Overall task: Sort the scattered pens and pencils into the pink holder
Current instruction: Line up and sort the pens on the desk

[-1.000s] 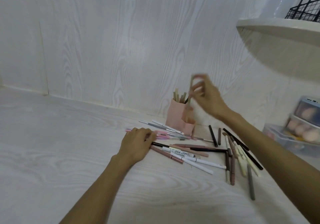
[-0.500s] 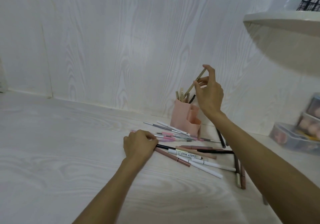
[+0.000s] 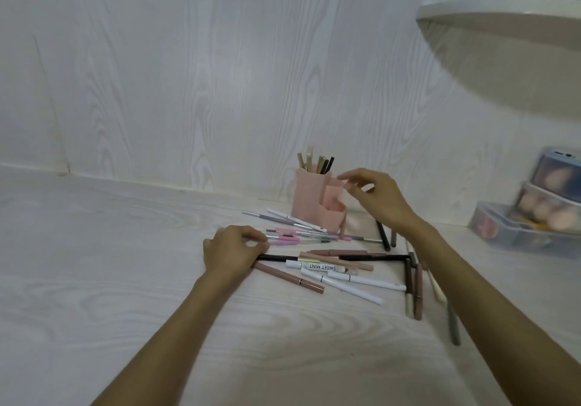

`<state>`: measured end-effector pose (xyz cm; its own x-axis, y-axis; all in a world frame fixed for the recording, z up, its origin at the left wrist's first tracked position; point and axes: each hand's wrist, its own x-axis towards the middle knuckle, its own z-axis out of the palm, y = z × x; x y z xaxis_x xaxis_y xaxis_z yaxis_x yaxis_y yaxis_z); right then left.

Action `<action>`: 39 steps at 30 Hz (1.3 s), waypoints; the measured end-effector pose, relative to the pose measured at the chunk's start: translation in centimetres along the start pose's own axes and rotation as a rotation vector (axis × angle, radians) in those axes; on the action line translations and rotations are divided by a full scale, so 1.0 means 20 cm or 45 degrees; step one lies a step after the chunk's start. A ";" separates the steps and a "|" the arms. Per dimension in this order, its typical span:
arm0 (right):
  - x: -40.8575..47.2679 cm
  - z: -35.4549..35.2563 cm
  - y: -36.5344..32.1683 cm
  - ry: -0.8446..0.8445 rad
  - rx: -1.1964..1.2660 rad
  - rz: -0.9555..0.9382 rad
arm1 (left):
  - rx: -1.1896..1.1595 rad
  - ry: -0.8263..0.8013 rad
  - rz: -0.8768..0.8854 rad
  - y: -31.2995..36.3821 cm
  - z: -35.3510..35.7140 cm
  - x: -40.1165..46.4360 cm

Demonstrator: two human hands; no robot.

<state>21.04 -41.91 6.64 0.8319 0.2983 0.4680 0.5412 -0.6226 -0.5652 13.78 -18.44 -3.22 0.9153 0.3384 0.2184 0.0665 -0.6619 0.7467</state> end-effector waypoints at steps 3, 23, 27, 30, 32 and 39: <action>-0.21 0.06 0.10 -0.289 -0.061 0.171 | -0.004 -0.023 0.037 -0.01 -0.01 -0.01; -0.42 0.33 0.09 -0.369 -0.218 -0.171 | -0.957 0.956 0.668 0.60 -0.32 0.10; -0.42 0.33 0.10 -0.362 -0.193 -0.171 | -0.703 0.825 0.801 0.73 -0.24 0.27; -0.42 0.33 0.11 -0.347 -0.182 -0.189 | -0.465 0.690 0.797 0.70 -0.10 0.36; -0.42 0.33 0.12 -0.338 -0.176 -0.191 | -0.277 0.631 0.747 0.65 -0.02 0.39; -0.41 0.32 0.12 -0.316 -0.148 -0.192 | 0.213 0.203 0.712 0.49 0.03 0.36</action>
<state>16.37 -41.20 -2.90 0.7554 0.5523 0.3527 0.6553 -0.6320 -0.4138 21.34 -22.91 5.21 0.7595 -0.0035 0.6505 -0.3342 -0.8600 0.3856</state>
